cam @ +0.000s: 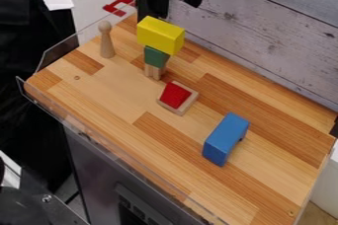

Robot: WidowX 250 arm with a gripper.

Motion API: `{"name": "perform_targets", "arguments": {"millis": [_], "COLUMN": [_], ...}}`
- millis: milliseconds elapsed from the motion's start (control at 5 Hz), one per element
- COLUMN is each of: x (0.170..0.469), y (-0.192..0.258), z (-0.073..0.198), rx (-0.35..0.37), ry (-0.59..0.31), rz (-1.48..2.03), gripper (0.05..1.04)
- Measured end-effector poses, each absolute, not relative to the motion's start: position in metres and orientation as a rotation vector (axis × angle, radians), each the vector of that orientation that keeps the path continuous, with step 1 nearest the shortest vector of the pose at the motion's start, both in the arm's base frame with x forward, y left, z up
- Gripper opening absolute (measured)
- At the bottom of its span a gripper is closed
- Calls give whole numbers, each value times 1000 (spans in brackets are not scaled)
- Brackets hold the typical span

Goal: Remove the yellow block from the green cube to the blue block

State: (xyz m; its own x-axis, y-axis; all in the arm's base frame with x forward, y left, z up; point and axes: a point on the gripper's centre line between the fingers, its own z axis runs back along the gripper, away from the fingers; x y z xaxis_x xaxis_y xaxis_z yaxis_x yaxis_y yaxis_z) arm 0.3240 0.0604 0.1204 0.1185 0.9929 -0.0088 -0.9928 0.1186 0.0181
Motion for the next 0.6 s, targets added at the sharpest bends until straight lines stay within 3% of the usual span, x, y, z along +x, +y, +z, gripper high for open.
{"name": "perform_targets", "arguments": {"millis": [600], "x": [320], "y": [76], "z": [112], "rx": [-26], "ry": [26], "rz": [1595], "gripper": [1001]}}
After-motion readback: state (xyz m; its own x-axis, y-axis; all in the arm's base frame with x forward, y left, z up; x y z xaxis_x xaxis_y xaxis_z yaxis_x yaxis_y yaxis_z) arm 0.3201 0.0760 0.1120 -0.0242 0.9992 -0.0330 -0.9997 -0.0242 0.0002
